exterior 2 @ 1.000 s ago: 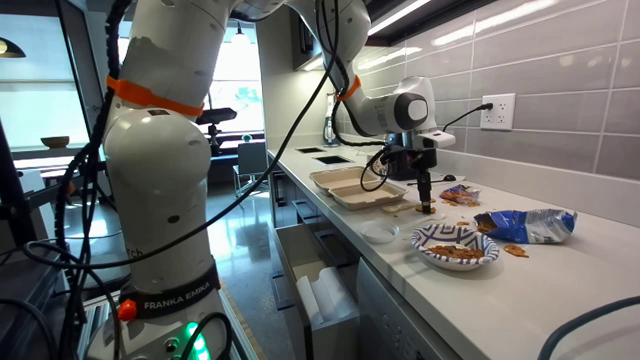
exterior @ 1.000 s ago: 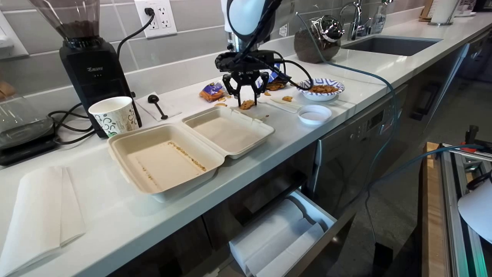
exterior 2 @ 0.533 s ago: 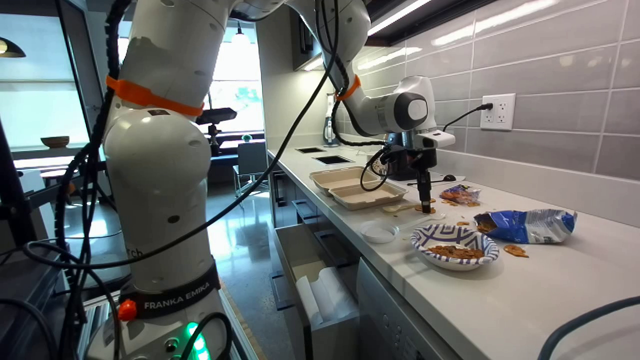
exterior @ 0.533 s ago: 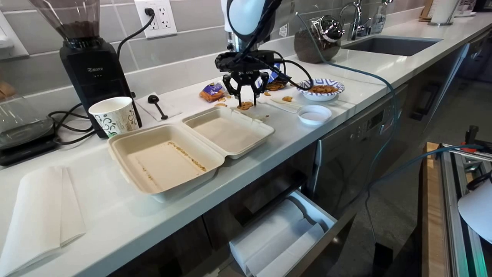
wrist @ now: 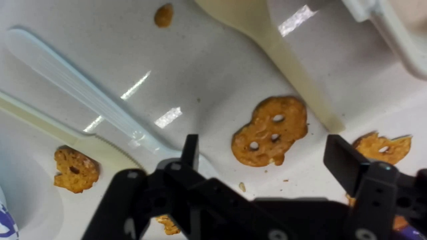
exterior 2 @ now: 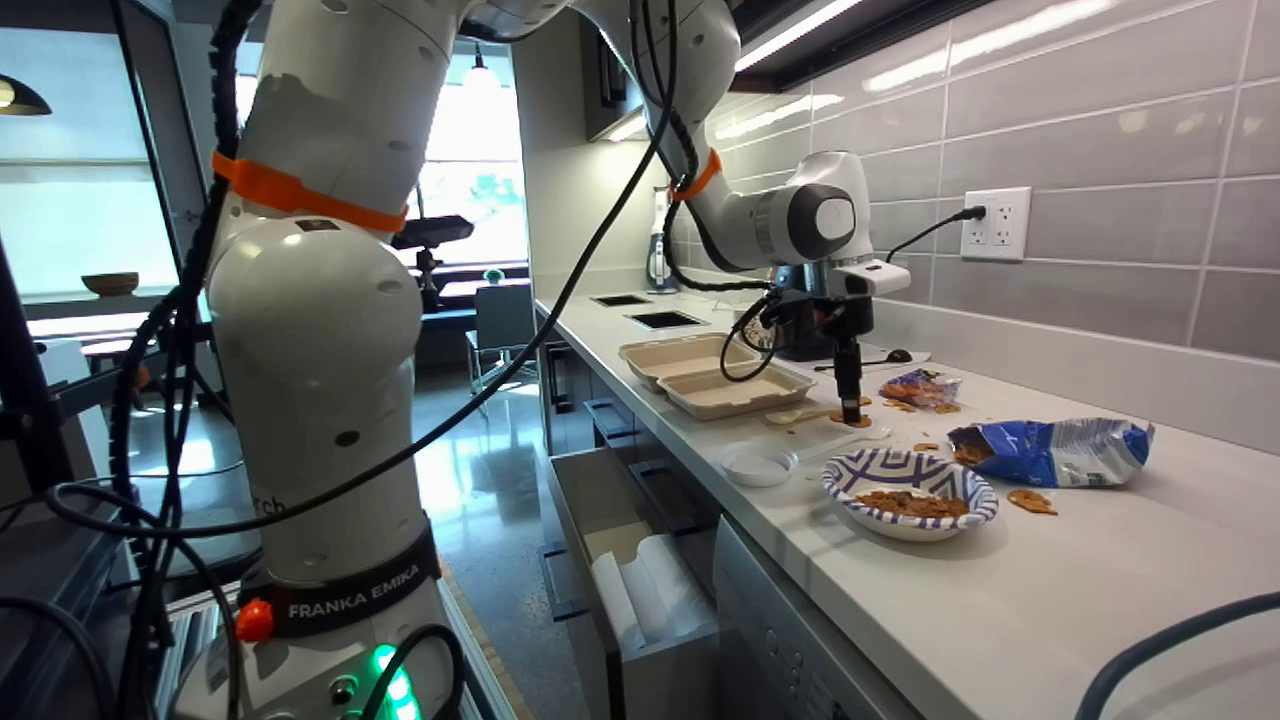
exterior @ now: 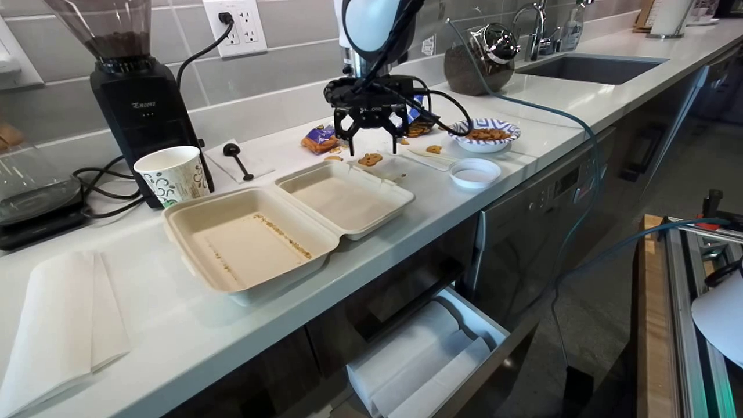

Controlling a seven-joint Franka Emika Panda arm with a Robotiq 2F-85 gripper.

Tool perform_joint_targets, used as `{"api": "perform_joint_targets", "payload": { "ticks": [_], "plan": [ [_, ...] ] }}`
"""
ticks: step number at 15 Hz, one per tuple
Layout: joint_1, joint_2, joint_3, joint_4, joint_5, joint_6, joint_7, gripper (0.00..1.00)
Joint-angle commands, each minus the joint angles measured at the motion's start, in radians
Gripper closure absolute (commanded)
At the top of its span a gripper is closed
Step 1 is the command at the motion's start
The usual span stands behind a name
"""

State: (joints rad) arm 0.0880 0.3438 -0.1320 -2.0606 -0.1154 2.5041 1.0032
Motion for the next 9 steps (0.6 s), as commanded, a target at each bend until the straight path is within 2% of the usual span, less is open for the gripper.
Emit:
{"api": "perform_joint_targets", "payload": {
  "ticks": [1, 9],
  "plan": [
    [0.000, -0.002, 0.007, -0.002, 0.028, -0.011, 0.013, 0.00],
    [0.002, 0.013, 0.002, 0.011, 0.037, -0.014, 0.025, 0.00]
  ]
}}
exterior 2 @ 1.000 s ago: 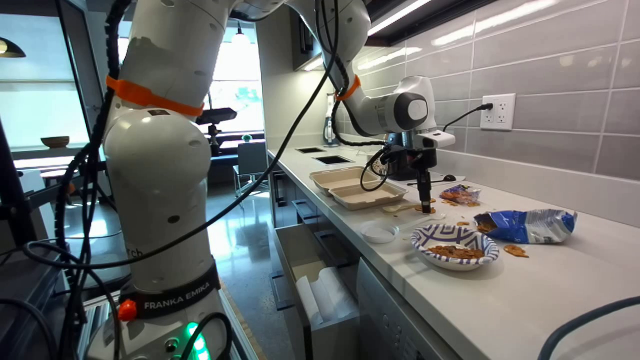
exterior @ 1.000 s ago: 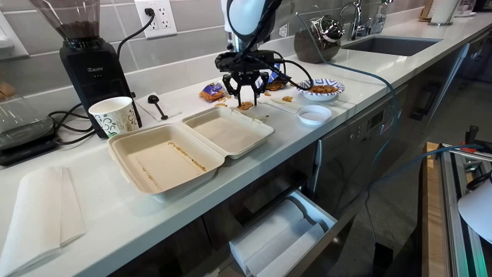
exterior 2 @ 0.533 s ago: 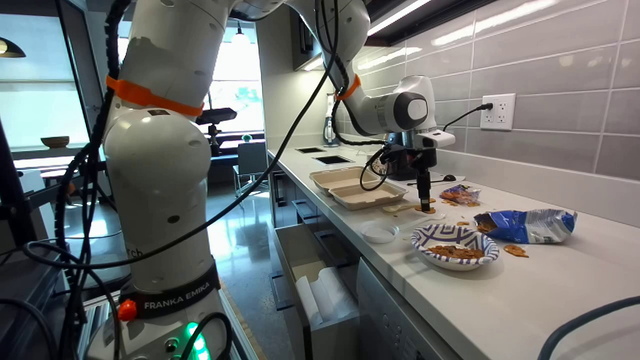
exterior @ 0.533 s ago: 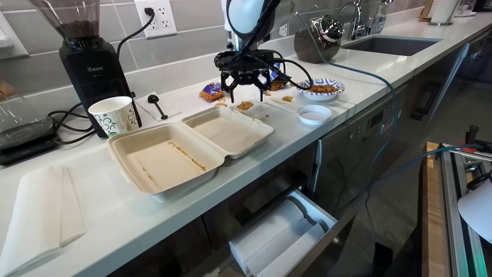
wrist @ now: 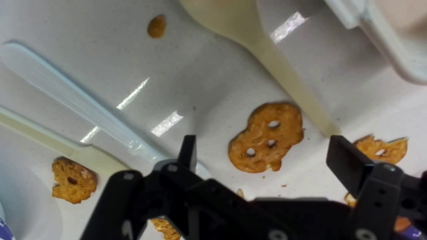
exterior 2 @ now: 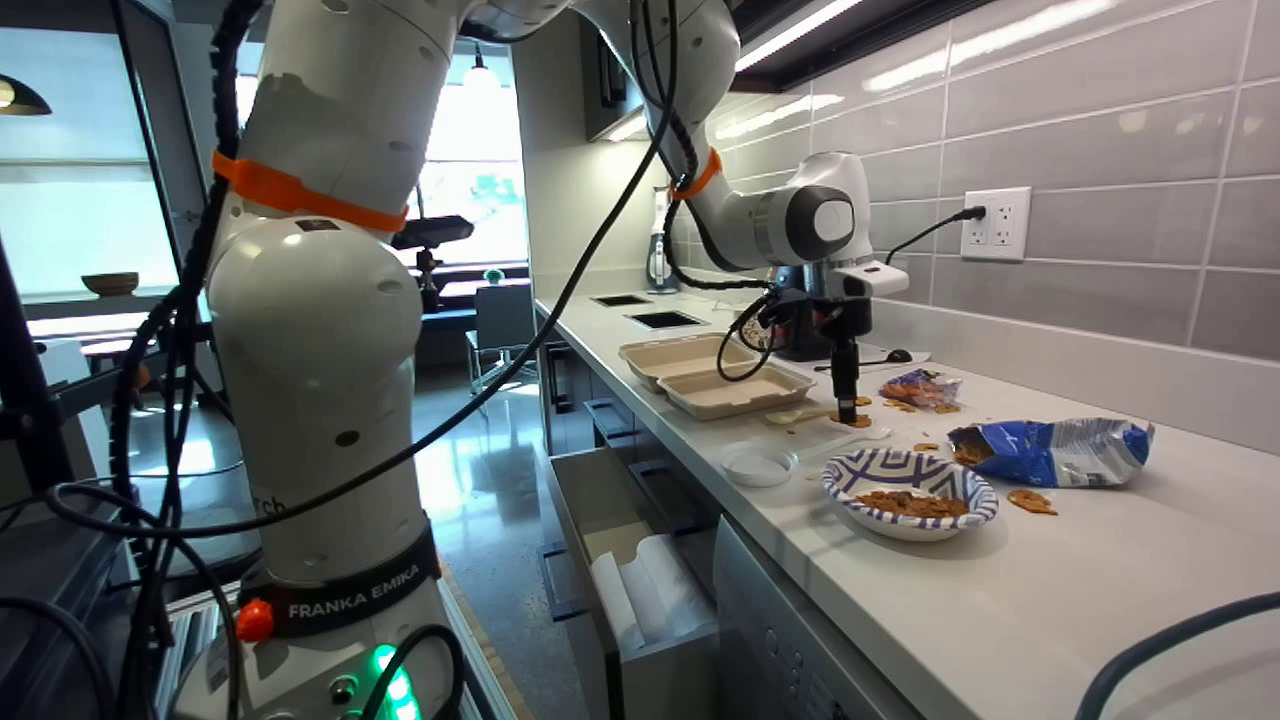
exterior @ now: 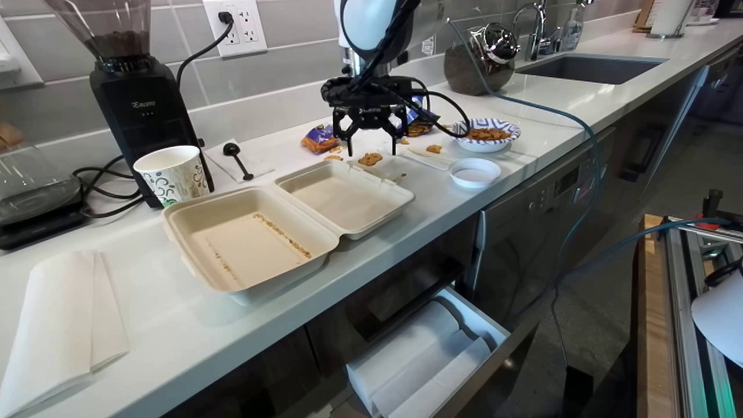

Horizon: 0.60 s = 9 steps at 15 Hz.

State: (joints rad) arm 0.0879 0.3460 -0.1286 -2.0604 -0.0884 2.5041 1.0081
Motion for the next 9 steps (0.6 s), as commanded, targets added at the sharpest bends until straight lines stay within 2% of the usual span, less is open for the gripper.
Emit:
{"api": "perform_joint_targets", "payload": {
  "ticks": [1, 5, 9],
  "plan": [
    [0.003, 0.013, -0.003, 0.013, 0.007, -0.014, 0.023, 0.00],
    [0.003, 0.023, -0.003, 0.020, 0.007, -0.020, 0.026, 0.00],
    [0.004, 0.033, -0.003, 0.029, 0.008, -0.024, 0.028, 0.07]
  ]
}}
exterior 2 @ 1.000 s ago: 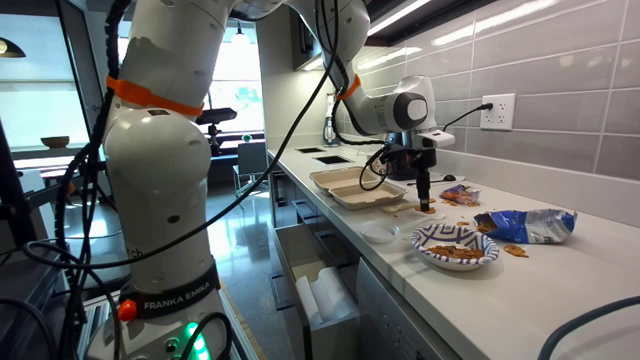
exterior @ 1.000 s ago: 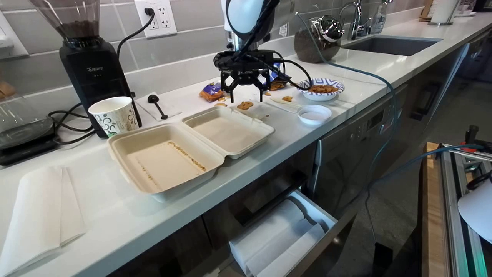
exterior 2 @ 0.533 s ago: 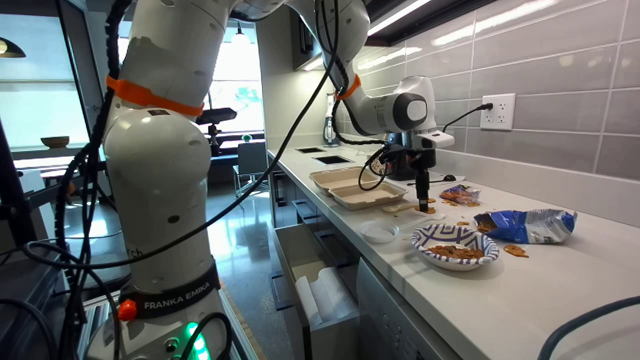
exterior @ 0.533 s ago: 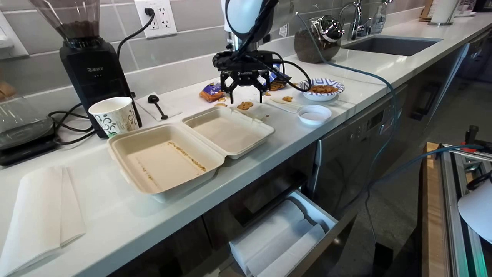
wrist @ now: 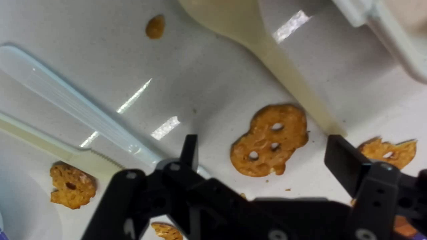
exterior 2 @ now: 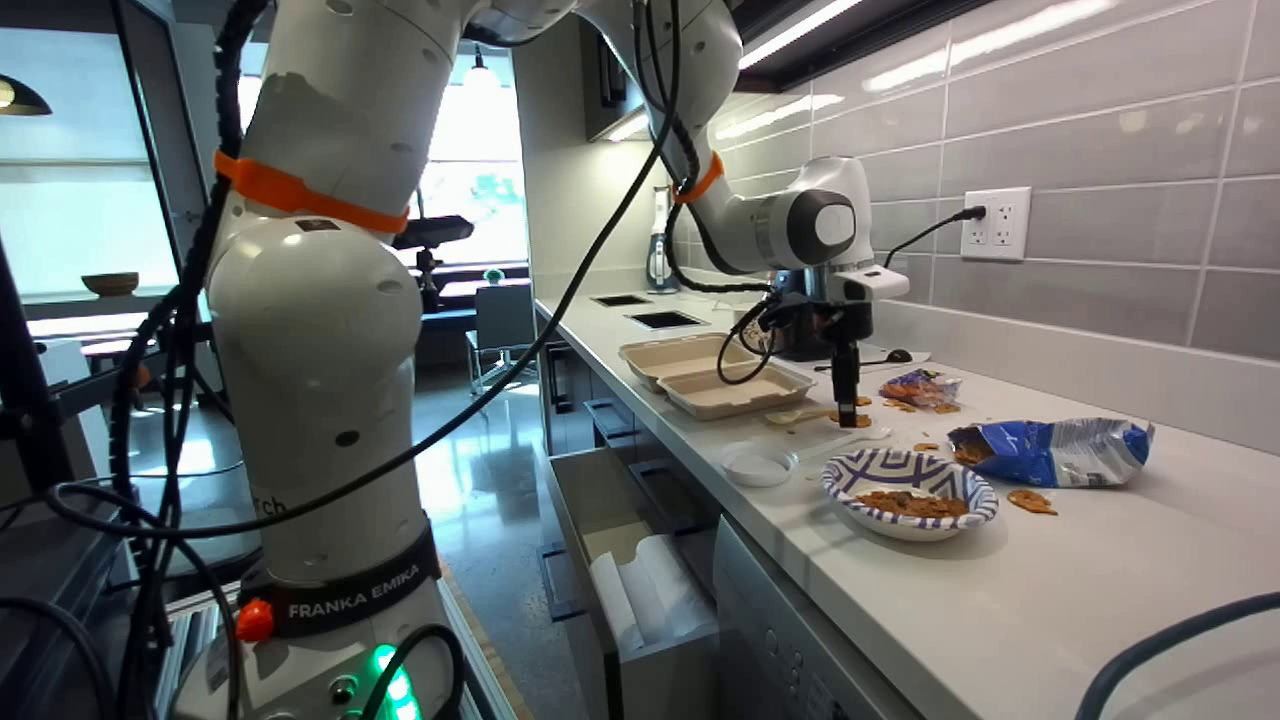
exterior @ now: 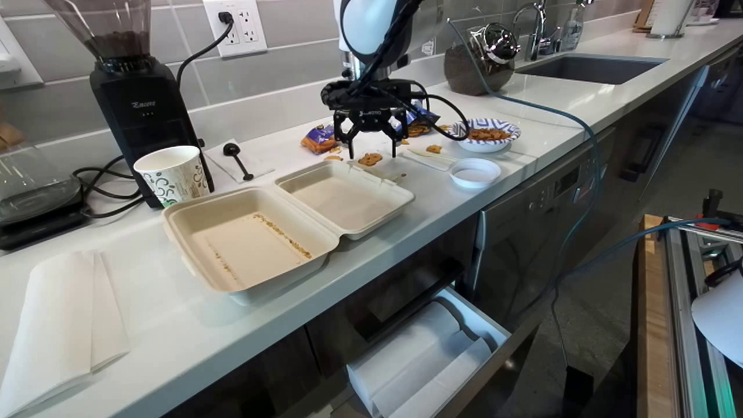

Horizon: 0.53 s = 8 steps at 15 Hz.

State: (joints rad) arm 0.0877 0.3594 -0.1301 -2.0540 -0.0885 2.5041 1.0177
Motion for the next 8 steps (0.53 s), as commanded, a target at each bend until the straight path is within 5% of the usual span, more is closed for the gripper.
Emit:
{"api": "perform_joint_targets", "payload": {
  "ticks": [1, 4, 8],
  "plan": [
    [0.005, 0.022, -0.002, 0.025, 0.008, -0.026, 0.019, 0.07],
    [0.006, 0.028, -0.003, 0.030, 0.007, -0.029, 0.023, 0.22],
    [0.006, 0.034, -0.002, 0.038, 0.008, -0.032, 0.023, 0.26]
  ]
}}
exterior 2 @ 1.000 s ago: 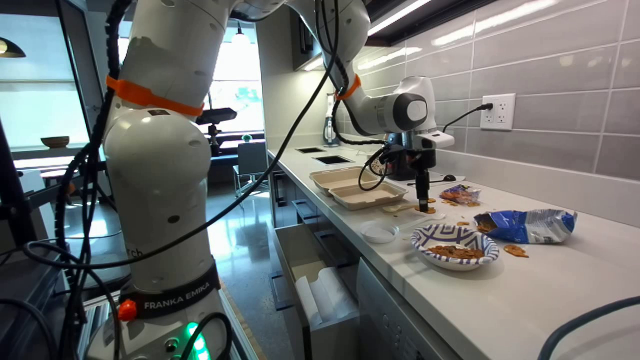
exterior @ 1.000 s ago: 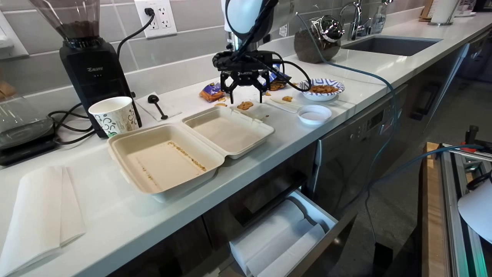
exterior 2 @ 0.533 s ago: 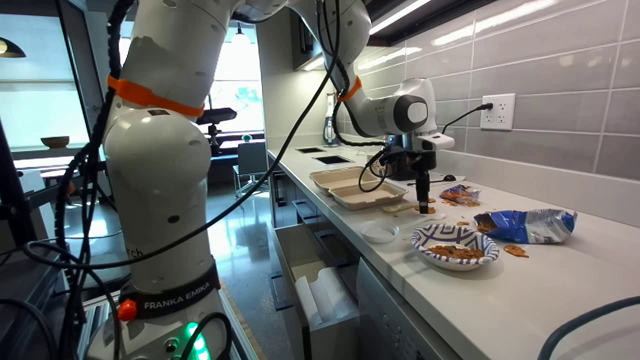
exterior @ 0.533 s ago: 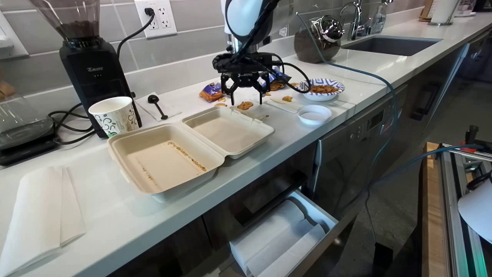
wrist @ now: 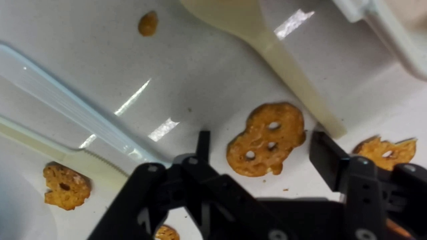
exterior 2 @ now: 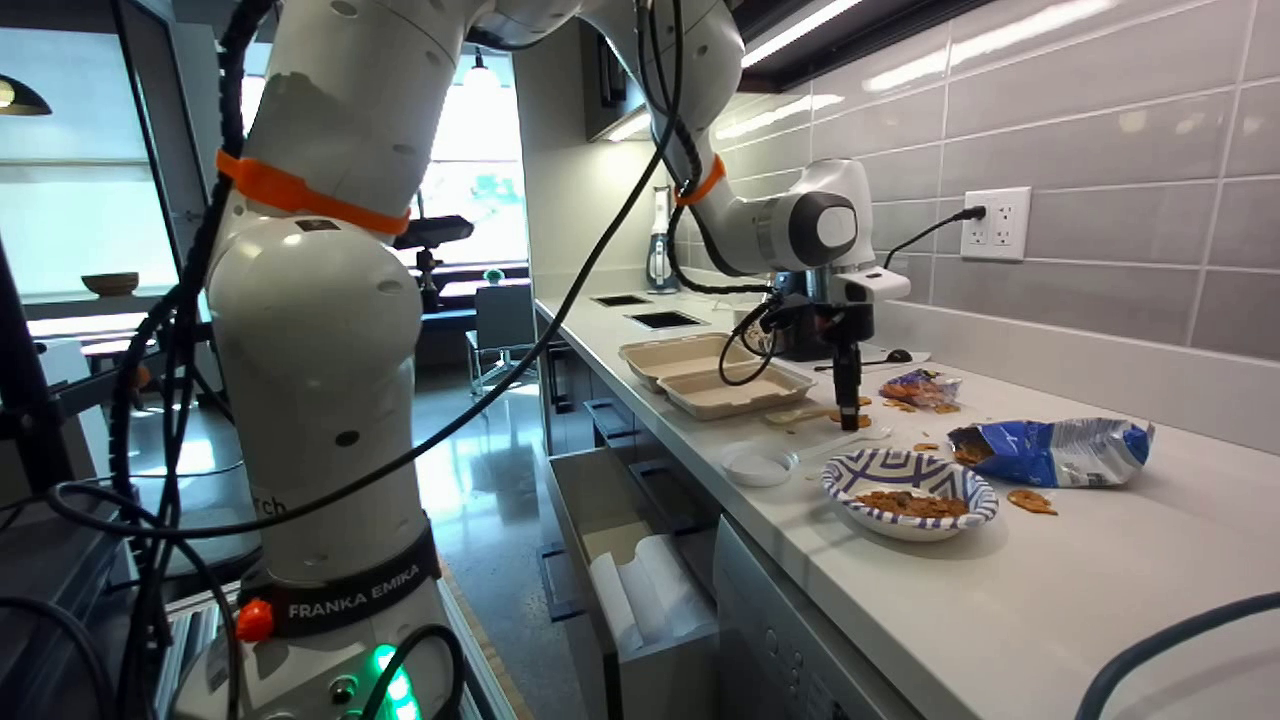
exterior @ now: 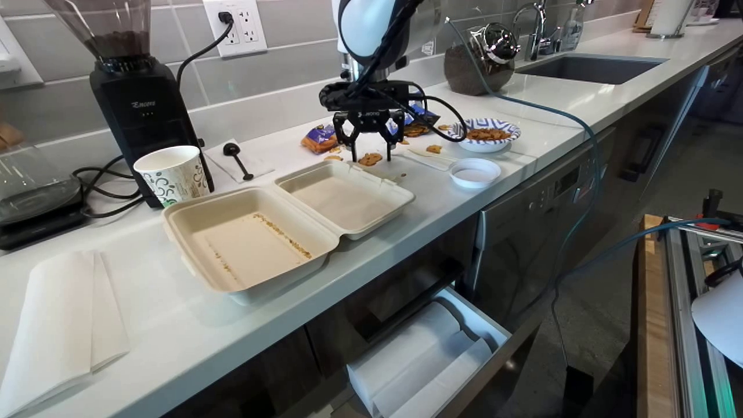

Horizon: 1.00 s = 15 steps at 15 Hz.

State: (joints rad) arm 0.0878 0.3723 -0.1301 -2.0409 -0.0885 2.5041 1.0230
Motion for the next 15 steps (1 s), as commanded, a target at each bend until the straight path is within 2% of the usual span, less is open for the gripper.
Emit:
{"api": "perform_joint_targets", "payload": {
  "ticks": [1, 7, 12, 15],
  "plan": [
    [0.007, 0.022, -0.002, 0.026, 0.008, -0.033, 0.018, 0.30],
    [0.005, 0.022, -0.002, 0.030, 0.010, -0.035, 0.015, 0.38],
    [0.003, 0.023, -0.002, 0.037, 0.009, -0.048, 0.015, 0.50],
    [0.002, 0.023, -0.002, 0.039, 0.009, -0.053, 0.016, 0.49]
  ]
}}
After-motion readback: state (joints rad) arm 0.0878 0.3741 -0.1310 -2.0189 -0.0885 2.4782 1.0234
